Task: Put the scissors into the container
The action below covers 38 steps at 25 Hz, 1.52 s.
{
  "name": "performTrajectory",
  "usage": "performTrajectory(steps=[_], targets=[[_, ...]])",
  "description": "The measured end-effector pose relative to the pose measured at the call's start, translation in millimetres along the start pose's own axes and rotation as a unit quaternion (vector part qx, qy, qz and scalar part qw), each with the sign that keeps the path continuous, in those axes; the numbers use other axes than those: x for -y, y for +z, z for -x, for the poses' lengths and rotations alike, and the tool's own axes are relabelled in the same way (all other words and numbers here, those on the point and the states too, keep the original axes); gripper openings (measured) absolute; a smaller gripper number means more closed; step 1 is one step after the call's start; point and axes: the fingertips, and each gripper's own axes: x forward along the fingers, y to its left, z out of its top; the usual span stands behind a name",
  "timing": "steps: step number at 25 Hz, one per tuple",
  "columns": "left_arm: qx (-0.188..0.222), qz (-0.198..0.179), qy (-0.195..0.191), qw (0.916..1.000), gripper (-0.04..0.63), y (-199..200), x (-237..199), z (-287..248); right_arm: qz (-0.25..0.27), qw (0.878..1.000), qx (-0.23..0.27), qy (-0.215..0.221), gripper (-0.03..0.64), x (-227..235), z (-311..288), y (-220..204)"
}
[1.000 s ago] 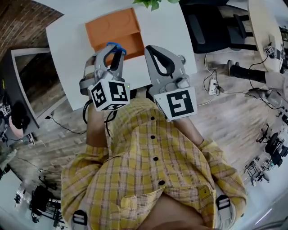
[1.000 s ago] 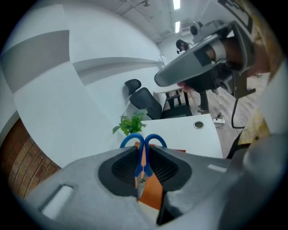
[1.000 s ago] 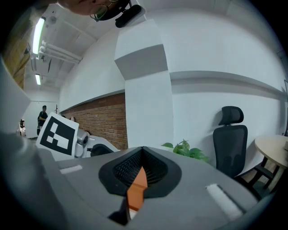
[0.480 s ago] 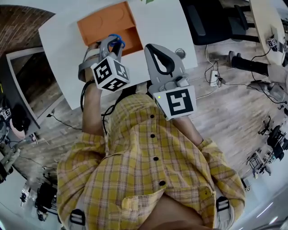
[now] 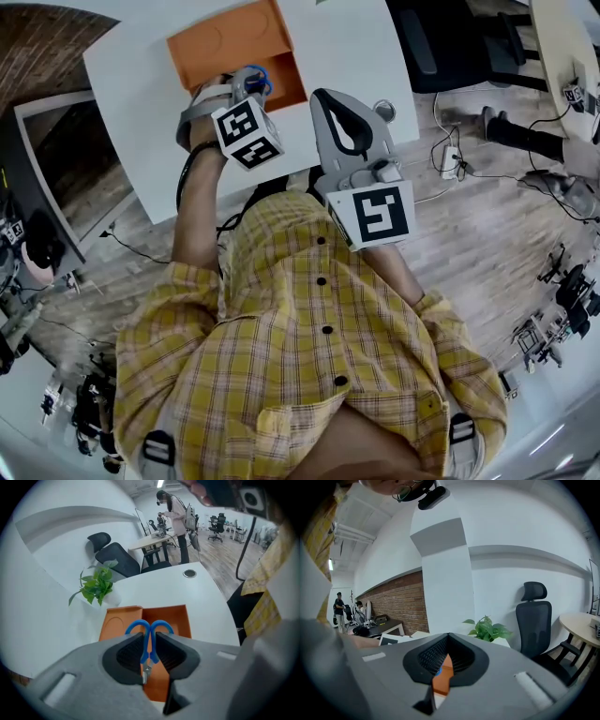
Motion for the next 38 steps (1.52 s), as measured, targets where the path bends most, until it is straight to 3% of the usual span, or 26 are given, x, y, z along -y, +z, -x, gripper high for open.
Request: performTrajectory(steps=[12, 26, 38], targets=[[-0.024, -0.006, -0.058, 0.998, 0.087, -14, 20, -48, 0.0, 1.0, -0.006, -0.012, 0.006, 3, 2, -3], [-0.015, 0.014, -0.085, 0.9962, 0.087, -21, 32, -93, 0.0, 1.0, -0.012, -0.025, 0.006, 12, 3, -8], [-0.02, 0.014, -0.092, 0.9955, 0.087, -22, 36, -100, 0.006, 1.0, -0.009, -0.018, 0.006, 11, 4, -6]])
